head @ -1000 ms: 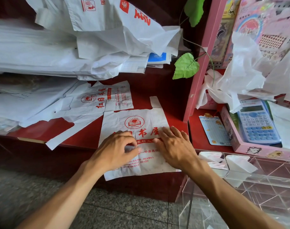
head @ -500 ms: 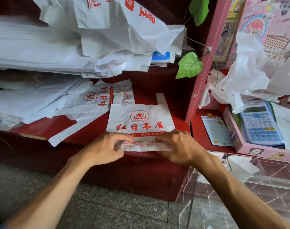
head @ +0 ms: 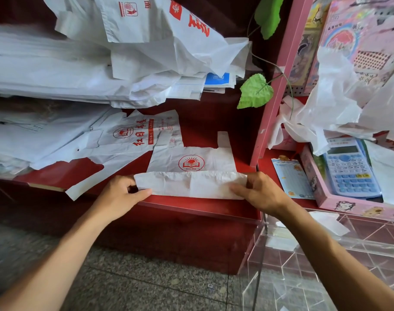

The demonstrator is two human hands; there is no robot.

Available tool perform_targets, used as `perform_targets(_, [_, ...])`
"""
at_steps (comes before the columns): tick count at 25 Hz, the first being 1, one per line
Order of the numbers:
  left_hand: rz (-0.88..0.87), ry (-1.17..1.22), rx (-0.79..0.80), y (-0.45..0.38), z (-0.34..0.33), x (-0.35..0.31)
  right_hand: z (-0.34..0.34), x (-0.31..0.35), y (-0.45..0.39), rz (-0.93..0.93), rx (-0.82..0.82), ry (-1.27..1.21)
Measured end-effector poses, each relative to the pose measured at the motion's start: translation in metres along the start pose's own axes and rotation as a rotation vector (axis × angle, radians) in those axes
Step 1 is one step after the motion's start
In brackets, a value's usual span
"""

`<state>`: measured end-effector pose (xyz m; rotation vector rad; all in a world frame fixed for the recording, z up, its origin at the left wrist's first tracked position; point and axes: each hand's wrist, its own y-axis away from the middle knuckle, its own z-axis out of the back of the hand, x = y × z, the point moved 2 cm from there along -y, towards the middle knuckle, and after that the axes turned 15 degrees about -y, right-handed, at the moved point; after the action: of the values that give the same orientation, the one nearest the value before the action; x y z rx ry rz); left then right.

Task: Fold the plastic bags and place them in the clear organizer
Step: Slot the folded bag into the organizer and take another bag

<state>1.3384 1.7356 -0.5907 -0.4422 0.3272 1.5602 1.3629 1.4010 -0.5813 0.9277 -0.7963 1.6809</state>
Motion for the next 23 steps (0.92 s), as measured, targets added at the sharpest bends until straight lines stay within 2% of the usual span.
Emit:
perform_targets(4, [0.029,-0.033,-0.013,-0.009,-0.005,0.005,-0.003,-0.010,-0.003,-0.111,0.094,0.187])
perform_targets(10, [0.075,-0.017,-0.014,-0.009,-0.005,0.008,-0.005,-0.012,-0.010,-0.123,-0.095,0.146])
perform_targets(16, [0.130,-0.172,-0.056,-0.007,0.000,-0.005,-0.014,-0.014,-0.014,-0.096,-0.237,0.226])
perform_targets(19, [0.197,-0.234,-0.064,-0.005,0.002,-0.007,-0.019,-0.017,-0.014,-0.100,-0.265,0.285])
perform_targets(23, [0.198,-0.273,-0.070,-0.005,0.002,-0.006,-0.020,-0.016,-0.015,-0.094,-0.276,0.307])
